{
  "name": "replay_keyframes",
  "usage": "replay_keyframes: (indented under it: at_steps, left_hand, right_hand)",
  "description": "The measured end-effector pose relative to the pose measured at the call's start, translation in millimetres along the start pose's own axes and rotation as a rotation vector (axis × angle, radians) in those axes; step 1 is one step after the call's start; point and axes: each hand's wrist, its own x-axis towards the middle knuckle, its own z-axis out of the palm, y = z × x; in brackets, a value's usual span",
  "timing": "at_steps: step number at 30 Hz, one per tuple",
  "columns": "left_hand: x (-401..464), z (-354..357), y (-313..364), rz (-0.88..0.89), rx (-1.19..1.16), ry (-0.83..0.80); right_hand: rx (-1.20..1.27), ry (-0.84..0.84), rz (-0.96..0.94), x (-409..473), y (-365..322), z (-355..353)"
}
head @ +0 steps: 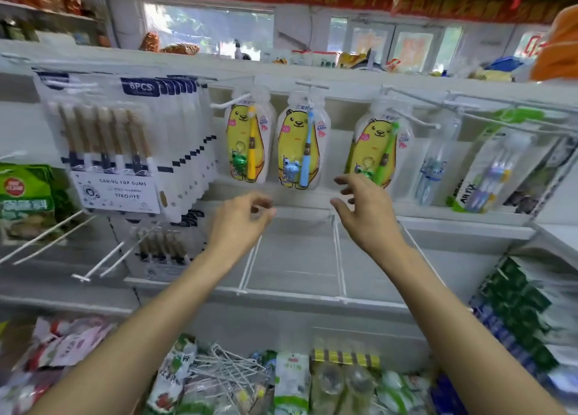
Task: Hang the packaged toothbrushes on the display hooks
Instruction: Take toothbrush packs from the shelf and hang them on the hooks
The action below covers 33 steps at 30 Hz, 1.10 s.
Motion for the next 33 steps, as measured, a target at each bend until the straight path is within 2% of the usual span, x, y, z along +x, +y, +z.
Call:
replay_keyframes:
  at_steps: [8, 14, 22, 33]
  left_hand:
    - [-57.4, -0.5, 34.8, 0.437, 0.156, -0.041]
    - [-93.6, 31.5, 78.2, 0.676, 0.107, -0.163]
    - [-143.6, 83.8, 164.7, 0.837, -0.068, -0.281]
    - [-208.1, 193.1, 321.0, 0.980, -0.137, -0.382]
  right_hand:
    - [-0.219, -0.075, 0.079, -110.1, -3.6, -48.8]
    - [-0.338, -0.023, 0.201, -185.7, 1.1, -101.9]
    - [-0.461, 0.030, 0.414, -282.6, 35.1, -190.8]
    - [-0.529, 0.106, 0.548, -389.4, 117.4, -305.8]
